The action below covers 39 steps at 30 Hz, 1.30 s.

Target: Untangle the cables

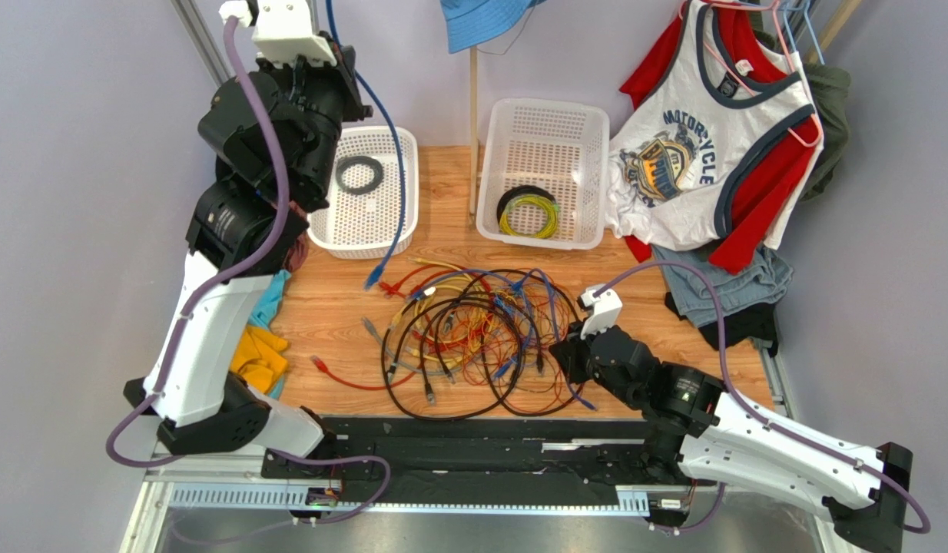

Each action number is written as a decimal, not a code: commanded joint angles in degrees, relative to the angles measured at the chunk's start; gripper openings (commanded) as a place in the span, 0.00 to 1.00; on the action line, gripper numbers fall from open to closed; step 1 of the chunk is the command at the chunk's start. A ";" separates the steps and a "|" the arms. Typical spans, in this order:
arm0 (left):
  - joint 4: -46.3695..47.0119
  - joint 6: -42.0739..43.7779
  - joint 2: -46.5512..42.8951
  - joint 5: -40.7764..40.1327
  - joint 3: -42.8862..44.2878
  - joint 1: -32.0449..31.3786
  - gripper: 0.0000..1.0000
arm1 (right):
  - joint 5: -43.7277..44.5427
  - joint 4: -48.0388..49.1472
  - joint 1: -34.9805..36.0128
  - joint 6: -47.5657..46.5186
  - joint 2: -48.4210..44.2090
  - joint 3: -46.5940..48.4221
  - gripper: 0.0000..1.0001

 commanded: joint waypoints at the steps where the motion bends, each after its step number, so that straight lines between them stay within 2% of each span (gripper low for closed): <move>1: -1.41 4.06 6.30 -3.67 3.73 3.45 0.00 | -0.57 5.00 0.18 3.92 -4.19 -3.49 0.00; 3: -3.78 2.30 9.12 -3.41 3.39 7.06 0.00 | -0.75 6.75 0.18 4.36 -5.61 -5.25 0.00; 6: -8.53 -6.99 11.84 0.70 2.86 13.47 0.00 | -1.10 7.20 0.18 4.19 -6.85 -6.04 0.00; 11: -5.74 -13.53 13.86 8.28 -0.83 23.76 0.00 | -3.11 7.02 0.18 4.62 -5.89 -5.60 0.00; 15: 1.03 -10.73 16.85 9.08 -1.28 25.79 0.00 | -4.17 6.41 0.18 4.89 -4.83 -4.11 0.00; 19: 2.09 -7.83 25.44 9.08 4.77 27.02 0.00 | -3.21 7.72 0.18 5.15 -4.56 -3.85 0.00; 24: 8.33 -4.22 31.88 7.93 5.31 28.33 0.00 | -3.21 8.52 0.18 4.54 -1.76 -3.14 0.00; 31: 10.35 -6.67 41.98 6.96 10.85 33.86 0.00 | -2.94 9.48 0.18 3.83 2.02 -2.18 0.00; 39: 14.31 -7.29 44.11 7.58 11.73 35.46 0.00 | -2.68 11.07 0.18 2.95 5.98 -0.86 0.00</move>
